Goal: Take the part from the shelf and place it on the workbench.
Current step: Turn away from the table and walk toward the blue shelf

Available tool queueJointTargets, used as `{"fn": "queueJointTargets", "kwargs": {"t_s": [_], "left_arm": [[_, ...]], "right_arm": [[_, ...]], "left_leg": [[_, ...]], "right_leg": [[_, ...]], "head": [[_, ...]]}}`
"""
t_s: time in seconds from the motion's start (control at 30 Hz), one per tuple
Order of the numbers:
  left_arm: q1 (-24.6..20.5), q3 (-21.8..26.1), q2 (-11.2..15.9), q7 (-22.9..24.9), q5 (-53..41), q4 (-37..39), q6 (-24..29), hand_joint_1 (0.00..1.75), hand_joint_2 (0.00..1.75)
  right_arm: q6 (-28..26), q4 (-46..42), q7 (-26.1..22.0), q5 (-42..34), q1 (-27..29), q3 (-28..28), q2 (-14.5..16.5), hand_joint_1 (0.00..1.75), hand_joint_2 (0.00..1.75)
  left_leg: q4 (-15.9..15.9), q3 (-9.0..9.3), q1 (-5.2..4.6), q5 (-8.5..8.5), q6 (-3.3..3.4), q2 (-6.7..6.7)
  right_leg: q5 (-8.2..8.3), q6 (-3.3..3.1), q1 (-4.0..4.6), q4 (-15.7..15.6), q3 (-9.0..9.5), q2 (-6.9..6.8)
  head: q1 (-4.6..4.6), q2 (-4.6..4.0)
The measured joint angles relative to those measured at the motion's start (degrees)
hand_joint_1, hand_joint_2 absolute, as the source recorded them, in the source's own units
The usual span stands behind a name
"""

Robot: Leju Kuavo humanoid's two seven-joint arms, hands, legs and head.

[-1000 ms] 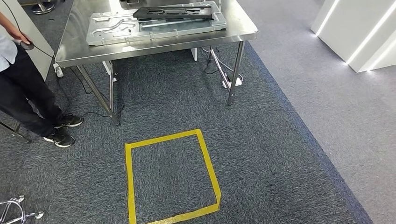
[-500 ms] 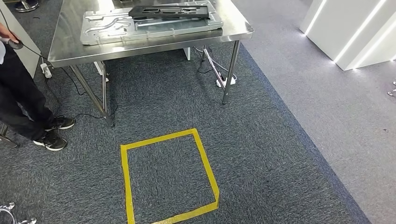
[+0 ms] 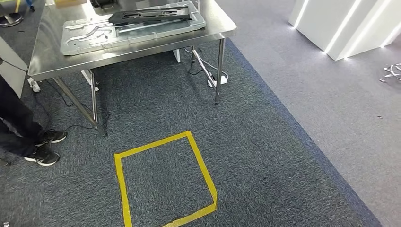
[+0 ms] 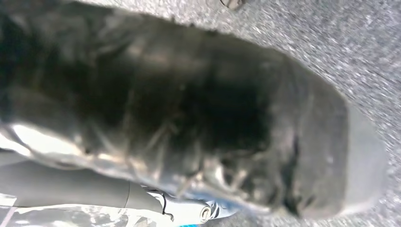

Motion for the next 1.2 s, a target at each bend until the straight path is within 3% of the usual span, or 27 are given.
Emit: {"fn": "queueJointTargets", "kwargs": {"t_s": [0.03, 0.07, 0.13, 0.2, 0.27, 0.37, 0.4, 0.43, 0.47, 0.5, 0.53, 0.6, 0.63, 0.7, 0.77, 0.8, 0.87, 0.93, 0.97, 1.0, 1.07, 1.1, 1.17, 1.2], "left_arm": [[0.1, 0.1, 0.0, 0.0, 0.0, 0.0, 0.0, 0.00, 0.00], [0.1, 0.1, 0.0, 0.1, -0.1, 0.0, 0.0, 0.00, 0.00], [0.0, 0.3, 0.0, 0.1, -0.1, 0.0, 0.0, 0.00, 0.00], [-0.1, 0.3, 0.0, 0.1, -0.1, 0.0, 0.0, 0.00, 0.00], [-0.1, 0.4, 0.0, 0.1, -0.1, 0.0, 0.0, 0.00, 0.00], [0.0, 0.4, 0.0, 0.2, -0.2, 0.0, 0.0, 0.00, 0.00], [0.0, 0.4, 0.0, 0.2, -0.3, 0.0, -0.1, 0.00, 0.00], [0.1, 0.4, 0.0, 0.2, -0.3, 0.0, -0.1, 0.00, 0.00], [0.0, 0.4, 0.0, 0.2, -0.4, 0.0, -0.1, 0.00, 0.00], [0.0, 0.4, 0.0, 0.2, -0.4, 0.0, -0.1, 0.00, 0.00], [0.0, 0.5, -0.1, 0.2, -0.5, 0.0, -0.2, 0.00, 0.00], [0.0, 0.5, -0.1, 0.2, -0.7, 0.0, -0.3, 0.00, 0.00], [-0.1, 0.5, -0.1, 0.1, -0.7, 0.0, -0.3, 0.00, 0.00], [-0.2, 0.5, -0.1, 0.1, -0.7, 0.0, -0.3, 0.00, 0.00], [-0.4, 0.5, -0.1, 0.1, -0.7, 0.0, -0.2, 0.00, 0.00], [-0.3, 0.5, -0.1, 0.1, -0.7, 0.0, -0.2, 0.00, 0.00], [-0.2, 0.5, -0.1, 0.1, -0.7, 0.0, -0.2, 0.00, 0.00], [0.0, 0.5, -0.1, 0.1, -0.7, 0.0, -0.3, 0.00, 0.00], [0.0, 0.5, -0.1, 0.1, -0.7, 0.0, -0.3, 0.00, 0.00], [0.1, 0.5, -0.1, 0.1, -0.7, 0.0, -0.3, 0.00, 0.00], [0.1, 0.5, 0.0, 0.1, -0.7, 0.0, -0.3, 0.00, 0.00], [0.0, 0.5, 0.0, 0.1, -0.7, 0.0, -0.3, 0.00, 0.00], [-0.1, 0.6, 0.0, 0.1, -0.7, 0.0, -0.3, 0.00, 0.00], [-0.1, 0.6, 0.0, 0.1, -0.7, 0.0, -0.3, 0.00, 0.00]], "right_arm": [[0.3, 0.3, 0.2, 0.2, 0.0, 0.0, 0.0, 0.00, 0.00], [0.4, 0.6, 0.5, 0.5, -0.1, 0.0, 0.0, 0.00, 0.00], [0.4, 0.8, 0.6, 0.7, -0.1, 0.0, 0.0, 0.00, 0.00], [0.6, 1.0, 0.9, 1.1, 0.0, 0.0, 0.0, 0.00, 0.00], [1.0, 1.2, 1.6, 1.9, 0.0, 0.1, 0.0, 0.00, 0.00], [1.7, 1.6, 2.3, 3.0, -0.1, 0.3, 0.0, 0.00, 0.00], [2.0, 1.7, 2.4, 3.3, -0.1, 0.4, 0.0, 0.00, 0.00], [2.3, 1.9, 2.4, 3.5, 0.0, 0.5, 0.0, 0.00, 0.00], [2.6, 2.0, 2.4, 3.7, 0.0, 0.7, 0.0, 0.00, 0.00], [2.8, 2.1, 2.4, 3.9, 0.1, 0.9, 0.0, 0.00, 0.00], [2.9, 2.2, 2.4, 4.0, 0.1, 1.0, 0.0, 0.00, 0.00], [3.2, 2.2, 2.4, 4.3, 0.0, 1.3, 0.0, 0.00, 0.00], [3.3, 2.3, 2.3, 4.5, -0.1, 1.4, 0.0, 0.00, 0.00], [3.3, 2.3, 2.3, 4.8, -0.1, 1.6, 0.0, 0.00, 0.00], [3.4, 2.4, 2.3, 5.0, 0.0, 1.7, 0.1, 0.00, 0.00], [3.4, 2.4, 2.3, 5.0, 0.0, 1.8, 0.1, 0.00, 0.00], [3.8, 2.5, 2.3, 5.1, -0.1, 1.9, 0.2, 0.00, 0.00], [4.2, 2.6, 2.3, 5.1, -0.1, 2.0, 0.2, 0.00, 0.00], [4.3, 2.7, 2.3, 5.1, -0.1, 2.0, 0.2, 0.00, 0.00], [4.3, 2.7, 2.3, 5.1, -0.1, 2.1, 0.2, 0.00, 0.00], [4.3, 2.8, 2.3, 5.2, -0.1, 2.1, 0.3, 0.00, 0.00], [4.3, 2.9, 2.3, 5.2, -0.1, 2.1, 0.3, 0.00, 0.00], [4.3, 2.9, 2.3, 5.2, -0.1, 2.2, 0.4, 0.00, 0.00], [4.3, 2.9, 2.3, 5.2, -0.1, 2.2, 0.4, 0.00, 0.00]], "left_leg": [[-1.1, 0.41, 0.09, 0.97, 0.09, -0.91], [-4.9, 1.99, 0.10, 3.13, 0.31, -1.62], [-8.0, 3.22, -0.02, 3.85, 0.80, -2.55], [-8.3, 3.31, -0.07, 4.12, 1.43, -1.95], [-8.8, 3.48, 0.08, 4.57, 2.28, -1.15], [-9.0, 3.45, 0.09, 4.75, 2.86, 0.20], [-9.0, 3.44, 0.04, 4.70, 2.87, 0.70], [-9.0, 3.45, 0.01, 4.64, 2.86, 1.18], [-9.0, 3.51, 0.00, 4.56, 2.81, 1.61], [-9.0, 3.63, 0.00, 4.46, 2.69, 2.01], [-8.9, 3.80, 0.00, 4.33, 2.52, 2.40], [-8.9, 4.09, -0.20, 3.99, 1.97, 3.10], [-8.8, 4.19, -0.29, 3.86, 1.65, 3.41], [-8.9, 4.40, -0.36, 3.72, 0.98, 3.98], [-8.0, 4.23, -0.19, 2.86, 0.29, 3.32], [-6.2, 3.50, -0.11, 1.56, 0.00, 2.45], [0.5, 0.41, 0.05, -2.34, -0.37, 0.63], [7.1, -2.82, 0.09, -4.59, -0.48, 0.20], [7.8, -3.31, 0.09, -4.04, -0.43, 0.15], [6.0, -2.61, 0.09, -2.28, -0.30, 0.05], [-1.9, 0.81, 0.09, 2.05, 0.20, -1.41], [-5.4, 2.25, 0.08, 3.42, 0.43, -2.27], [-8.0, 3.25, -0.05, 3.96, 0.78, -3.20], [-8.1, 3.30, -0.11, 4.08, 0.95, -2.79]], "right_leg": [[-0.11, 0.13, 0.03, 0.3, -0.09, 0.79], [-0.26, 0.37, 0.10, 0.6, -0.17, 1.50], [-0.37, 0.99, 0.14, 0.9, -0.48, 2.04], [-0.32, 1.70, 0.06, 0.9, -0.64, 2.42], [-1.53, 2.23, 0.02, 2.5, -1.37, 1.51], [-6.73, 2.90, -0.20, 12.0, -5.93, -0.39], [-7.90, 3.08, -0.31, 15.2, -7.52, -0.52], [-8.09, 3.19, -0.39, 16.9, -8.40, -0.59], [-7.14, 3.21, -0.44, 16.5, -8.17, -0.71], [-5.31, 3.15, -0.46, 13.8, -6.82, -1.00], [-3.14, 2.99, -0.43, 9.6, -4.67, -1.71], [-0.57, 2.42, -0.06, 2.7, -1.24, -3.23], [-0.23, 2.12, 0.15, 1.1, -0.59, -3.63], [-0.26, 1.53, 0.34, 0.8, -0.76, -3.06], [0.01, 0.83, 0.07, 0.5, -0.68, -2.31], [0.18, 0.47, -0.10, 0.3, -0.62, -1.93], [0.33, 0.03, -0.14, 0.2, -0.67, -1.16], [0.34, -0.07, 0.00, 0.3, -0.77, -0.15], [0.34, -0.07, 0.04, 0.3, -0.77, 0.45], [0.32, -0.05, 0.07, 0.4, -0.73, 1.10], [0.25, 0.09, 0.07, 0.6, -0.68, 2.33], [0.18, 0.27, 0.13, 0.8, -0.74, 2.89], [0.17, 0.84, 0.15, 1.0, -0.98, 3.67], [0.22, 1.21, 0.17, 1.0, -1.09, 4.04]], "head": [[0.02, 0.00], [0.01, 0.00], [0.02, 0.00], [0.01, 0.00], [0.04, 0.00], [0.15, 0.00], [0.15, 0.00], [0.15, 0.00], [0.15, 0.00], [0.15, 0.00], [0.15, 0.00], [0.15, 0.00], [0.15, 0.00], [0.15, 0.00], [0.14, 0.00], [0.14, 0.00], [0.13, 0.00], [0.13, 0.00], [0.13, 0.00], [0.13, 0.00], [0.14, 0.00], [0.14, 0.00], [0.14, 0.00], [0.14, 0.00]]}}
